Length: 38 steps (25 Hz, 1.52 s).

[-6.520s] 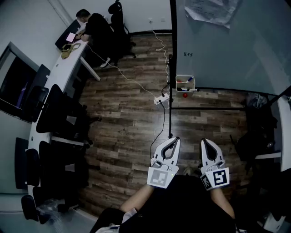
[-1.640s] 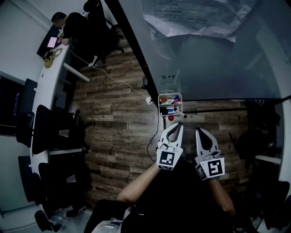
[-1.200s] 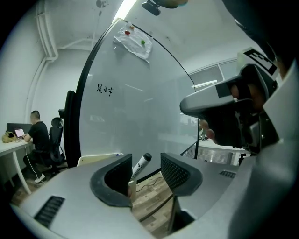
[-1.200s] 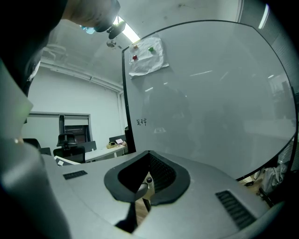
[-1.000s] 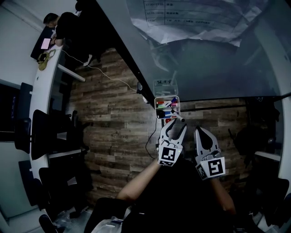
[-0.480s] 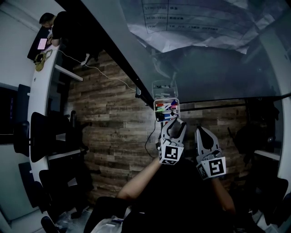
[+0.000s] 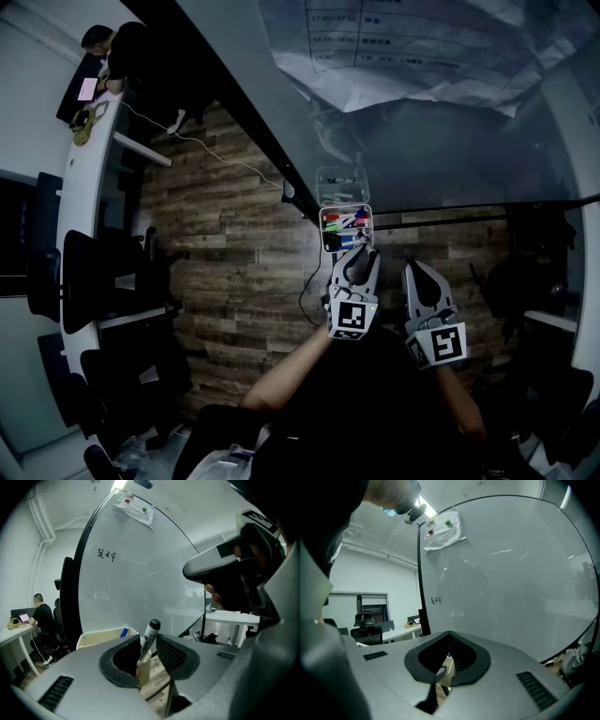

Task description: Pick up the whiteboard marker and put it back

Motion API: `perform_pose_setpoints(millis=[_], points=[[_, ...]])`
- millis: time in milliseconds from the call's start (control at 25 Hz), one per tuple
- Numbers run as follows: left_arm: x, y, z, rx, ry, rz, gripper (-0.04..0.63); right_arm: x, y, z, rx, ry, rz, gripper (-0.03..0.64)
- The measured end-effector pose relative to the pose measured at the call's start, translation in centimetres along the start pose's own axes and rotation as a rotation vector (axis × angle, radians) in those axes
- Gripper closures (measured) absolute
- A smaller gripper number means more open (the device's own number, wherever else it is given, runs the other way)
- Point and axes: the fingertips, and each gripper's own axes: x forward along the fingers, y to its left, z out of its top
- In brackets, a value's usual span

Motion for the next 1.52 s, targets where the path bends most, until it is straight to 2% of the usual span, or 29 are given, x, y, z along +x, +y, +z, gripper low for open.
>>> perform_pose_setpoints(millis=[560, 1240, 1520], points=[[-0.9, 1.8, 0.5, -0.043, -0.037, 0.063, 0.517, -0.2, 0.7, -0.4, 0.006, 0.016, 0.002, 0.603], [-3.1, 3.7, 0.9, -0.058, -0.058, 0.112, 0.518, -1.0, 2.5, -0.3, -0.009, -0.005, 0.029, 0.603], [-4.7, 4.3, 2.5, -0.069, -0.075, 0.122, 0.518, -1.3, 3.1, 0.0, -0.006, -0.017, 0.038, 0.603]])
